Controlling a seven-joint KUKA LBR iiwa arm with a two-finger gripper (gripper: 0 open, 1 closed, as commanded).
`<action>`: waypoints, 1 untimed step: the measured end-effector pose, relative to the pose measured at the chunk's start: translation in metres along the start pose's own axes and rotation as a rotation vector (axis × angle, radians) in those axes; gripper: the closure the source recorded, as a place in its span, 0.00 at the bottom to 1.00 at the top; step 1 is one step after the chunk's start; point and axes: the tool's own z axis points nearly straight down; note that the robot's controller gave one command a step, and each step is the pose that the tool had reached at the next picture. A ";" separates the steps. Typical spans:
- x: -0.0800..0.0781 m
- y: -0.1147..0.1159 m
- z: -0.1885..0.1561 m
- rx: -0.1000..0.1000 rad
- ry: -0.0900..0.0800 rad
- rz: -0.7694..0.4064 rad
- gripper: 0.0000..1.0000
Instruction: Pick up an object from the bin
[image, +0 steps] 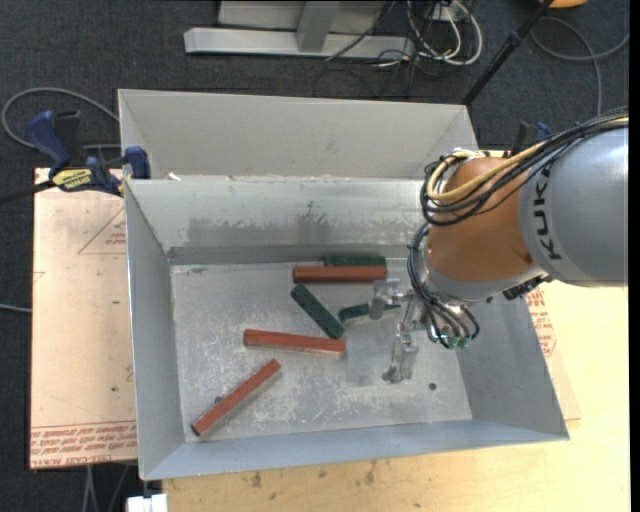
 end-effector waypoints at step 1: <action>-0.041 0.010 0.055 0.001 -0.012 -0.171 0.00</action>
Offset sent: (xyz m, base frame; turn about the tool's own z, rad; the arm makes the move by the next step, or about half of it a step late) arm 0.0395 0.0084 -0.0557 -0.1728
